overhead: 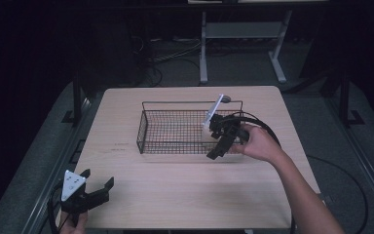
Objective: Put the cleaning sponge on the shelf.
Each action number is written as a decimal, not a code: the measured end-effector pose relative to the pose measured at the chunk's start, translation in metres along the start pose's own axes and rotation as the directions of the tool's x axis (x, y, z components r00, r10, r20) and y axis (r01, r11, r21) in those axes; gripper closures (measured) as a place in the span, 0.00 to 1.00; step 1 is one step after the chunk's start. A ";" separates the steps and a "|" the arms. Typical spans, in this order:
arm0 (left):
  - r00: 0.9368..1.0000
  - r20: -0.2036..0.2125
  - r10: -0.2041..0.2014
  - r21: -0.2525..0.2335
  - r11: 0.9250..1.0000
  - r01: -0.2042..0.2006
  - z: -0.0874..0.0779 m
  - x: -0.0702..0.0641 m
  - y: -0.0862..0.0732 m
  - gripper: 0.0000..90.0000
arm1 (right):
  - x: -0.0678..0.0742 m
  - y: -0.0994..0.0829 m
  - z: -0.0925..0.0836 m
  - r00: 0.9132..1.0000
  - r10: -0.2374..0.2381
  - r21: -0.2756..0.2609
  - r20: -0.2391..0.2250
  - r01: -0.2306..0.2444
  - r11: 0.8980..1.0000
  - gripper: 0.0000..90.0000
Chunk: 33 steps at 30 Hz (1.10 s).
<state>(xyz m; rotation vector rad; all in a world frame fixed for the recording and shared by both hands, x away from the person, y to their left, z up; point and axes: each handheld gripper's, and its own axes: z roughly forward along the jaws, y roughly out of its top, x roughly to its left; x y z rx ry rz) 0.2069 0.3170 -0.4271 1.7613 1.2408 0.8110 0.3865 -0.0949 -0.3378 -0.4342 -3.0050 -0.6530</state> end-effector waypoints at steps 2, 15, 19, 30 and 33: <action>1.000 0.001 0.000 0.000 1.000 0.000 0.000 0.000 0.000 0.15 | 0.002 -0.001 0.000 1.000 -0.007 0.001 -0.001 0.007 1.000 0.19; 1.000 0.001 0.000 -0.004 1.000 0.001 0.001 -0.001 0.000 0.15 | 0.011 -0.023 0.005 1.000 0.010 -0.005 -0.007 -0.010 1.000 0.19; 1.000 0.002 0.004 0.000 1.000 -0.004 0.001 -0.002 0.000 0.15 | 0.014 -0.028 0.007 1.000 0.006 0.009 -0.005 -0.006 1.000 0.19; 1.000 0.003 0.005 0.002 1.000 -0.005 0.001 -0.001 0.000 0.15 | 0.019 -0.043 0.011 1.000 0.017 -0.018 -0.009 -0.017 1.000 0.19; 1.000 0.003 0.006 0.003 1.000 -0.006 0.001 -0.001 0.000 0.15 | 0.020 -0.048 0.014 0.999 0.028 -0.019 -0.015 -0.029 0.999 0.19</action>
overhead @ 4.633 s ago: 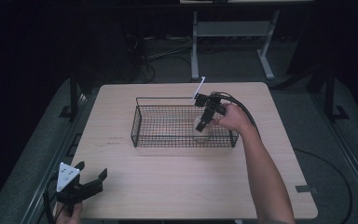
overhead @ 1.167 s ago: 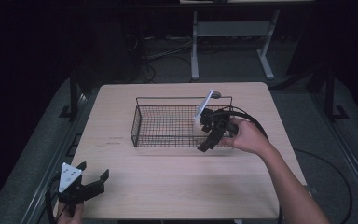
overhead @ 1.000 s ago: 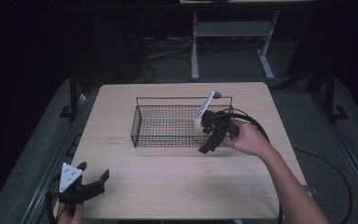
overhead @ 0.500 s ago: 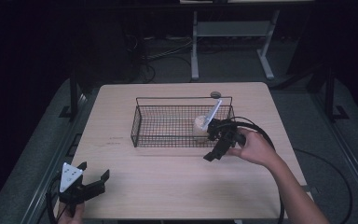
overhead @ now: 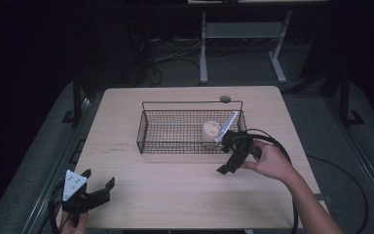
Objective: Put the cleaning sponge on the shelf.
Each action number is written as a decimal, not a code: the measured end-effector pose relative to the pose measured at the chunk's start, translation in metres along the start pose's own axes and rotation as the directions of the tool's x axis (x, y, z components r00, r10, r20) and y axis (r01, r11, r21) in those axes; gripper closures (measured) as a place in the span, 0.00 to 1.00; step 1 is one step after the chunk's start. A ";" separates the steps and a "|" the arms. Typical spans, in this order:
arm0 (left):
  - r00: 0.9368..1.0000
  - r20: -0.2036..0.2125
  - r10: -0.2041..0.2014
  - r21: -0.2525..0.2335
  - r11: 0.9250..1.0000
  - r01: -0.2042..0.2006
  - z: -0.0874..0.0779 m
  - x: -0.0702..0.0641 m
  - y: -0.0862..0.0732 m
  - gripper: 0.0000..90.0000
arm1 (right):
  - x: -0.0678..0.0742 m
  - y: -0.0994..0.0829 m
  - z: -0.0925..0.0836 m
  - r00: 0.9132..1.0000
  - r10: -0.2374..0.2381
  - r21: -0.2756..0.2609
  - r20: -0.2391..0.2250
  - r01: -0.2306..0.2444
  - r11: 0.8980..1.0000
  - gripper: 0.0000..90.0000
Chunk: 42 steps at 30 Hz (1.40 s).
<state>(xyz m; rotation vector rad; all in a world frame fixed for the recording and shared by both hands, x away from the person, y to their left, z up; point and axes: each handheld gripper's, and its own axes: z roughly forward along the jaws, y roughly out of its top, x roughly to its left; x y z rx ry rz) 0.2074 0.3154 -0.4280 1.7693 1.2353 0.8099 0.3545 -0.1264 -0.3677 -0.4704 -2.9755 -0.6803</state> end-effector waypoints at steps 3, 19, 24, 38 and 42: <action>1.000 0.001 0.000 0.000 1.000 0.000 0.000 0.000 0.000 0.15 | 0.001 -0.005 0.001 1.000 0.001 0.001 0.004 -0.001 1.000 0.19; 1.000 0.002 -0.001 -0.002 1.000 0.001 0.000 -0.001 0.000 0.15 | 0.007 -0.034 0.008 0.999 0.034 -0.022 -0.002 -0.034 0.999 0.19; 1.000 0.002 0.004 0.002 1.000 -0.004 0.000 -0.002 0.000 0.15 | 0.008 -0.044 0.009 0.999 0.038 -0.031 0.009 -0.038 0.999 0.19; 1.000 0.004 0.008 0.004 1.000 -0.008 0.000 -0.003 0.000 0.15 | 0.015 -0.066 0.013 0.998 0.057 -0.053 0.008 -0.057 0.997 0.19; 1.000 0.006 0.009 0.006 1.000 -0.009 0.001 -0.003 -0.001 0.15 | 0.017 -0.074 0.014 0.998 0.067 -0.064 0.005 -0.066 0.996 0.19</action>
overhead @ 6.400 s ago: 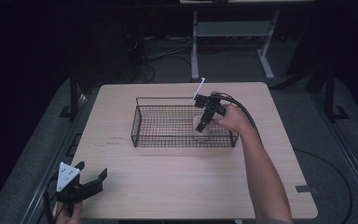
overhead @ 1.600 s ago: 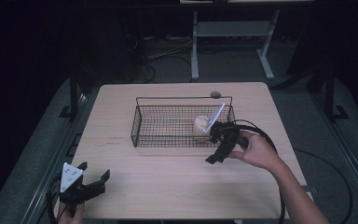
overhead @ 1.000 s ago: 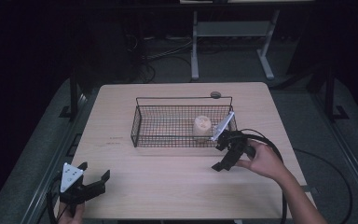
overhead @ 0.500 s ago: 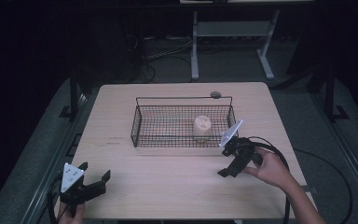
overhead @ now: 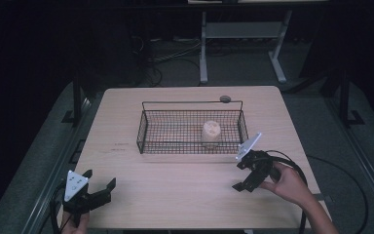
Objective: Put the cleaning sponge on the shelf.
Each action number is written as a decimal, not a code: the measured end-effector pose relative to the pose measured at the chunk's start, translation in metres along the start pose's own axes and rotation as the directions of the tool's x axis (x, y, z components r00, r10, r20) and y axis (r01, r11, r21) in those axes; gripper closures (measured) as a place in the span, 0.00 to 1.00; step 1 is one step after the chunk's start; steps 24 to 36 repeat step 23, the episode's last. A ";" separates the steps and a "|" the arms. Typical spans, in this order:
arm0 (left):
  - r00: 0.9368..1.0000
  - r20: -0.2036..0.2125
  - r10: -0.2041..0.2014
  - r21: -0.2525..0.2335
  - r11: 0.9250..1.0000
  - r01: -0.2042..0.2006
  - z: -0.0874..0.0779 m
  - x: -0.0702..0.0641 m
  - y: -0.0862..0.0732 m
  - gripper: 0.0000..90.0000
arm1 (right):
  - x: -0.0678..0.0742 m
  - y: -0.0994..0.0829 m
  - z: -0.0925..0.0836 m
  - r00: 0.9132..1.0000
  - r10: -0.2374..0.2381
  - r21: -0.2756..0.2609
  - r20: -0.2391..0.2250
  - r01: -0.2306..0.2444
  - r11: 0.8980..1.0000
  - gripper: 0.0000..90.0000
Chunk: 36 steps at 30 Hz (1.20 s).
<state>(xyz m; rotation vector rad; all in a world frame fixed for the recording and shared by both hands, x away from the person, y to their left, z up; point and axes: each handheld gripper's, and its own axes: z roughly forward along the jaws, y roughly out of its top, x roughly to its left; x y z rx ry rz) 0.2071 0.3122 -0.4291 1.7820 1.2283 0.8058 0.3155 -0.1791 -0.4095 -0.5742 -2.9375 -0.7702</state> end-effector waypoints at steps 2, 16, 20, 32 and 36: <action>1.000 0.000 0.004 0.004 1.000 -0.004 0.000 0.000 0.000 0.15 | 0.001 -0.005 0.001 1.000 0.005 -0.003 0.000 -0.005 1.000 0.19; 1.000 0.003 0.011 0.007 1.000 -0.011 0.001 -0.003 0.001 0.15 | 0.010 -0.028 0.007 1.000 0.030 -0.020 0.001 -0.030 0.999 0.19; 1.000 0.005 0.010 0.008 1.000 -0.010 0.002 -0.004 0.001 0.15 | 0.017 -0.032 0.007 1.000 0.023 -0.034 0.008 -0.023 0.999 0.19; 1.000 0.006 0.011 0.008 1.000 -0.011 0.003 -0.004 0.001 0.15 | 0.022 -0.034 0.006 1.000 0.013 -0.044 0.011 -0.012 0.999 0.19; 1.000 0.006 0.011 0.008 1.000 -0.011 0.003 -0.004 0.001 0.15 | 0.022 -0.034 0.006 1.000 0.013 -0.044 0.011 -0.012 0.999 0.19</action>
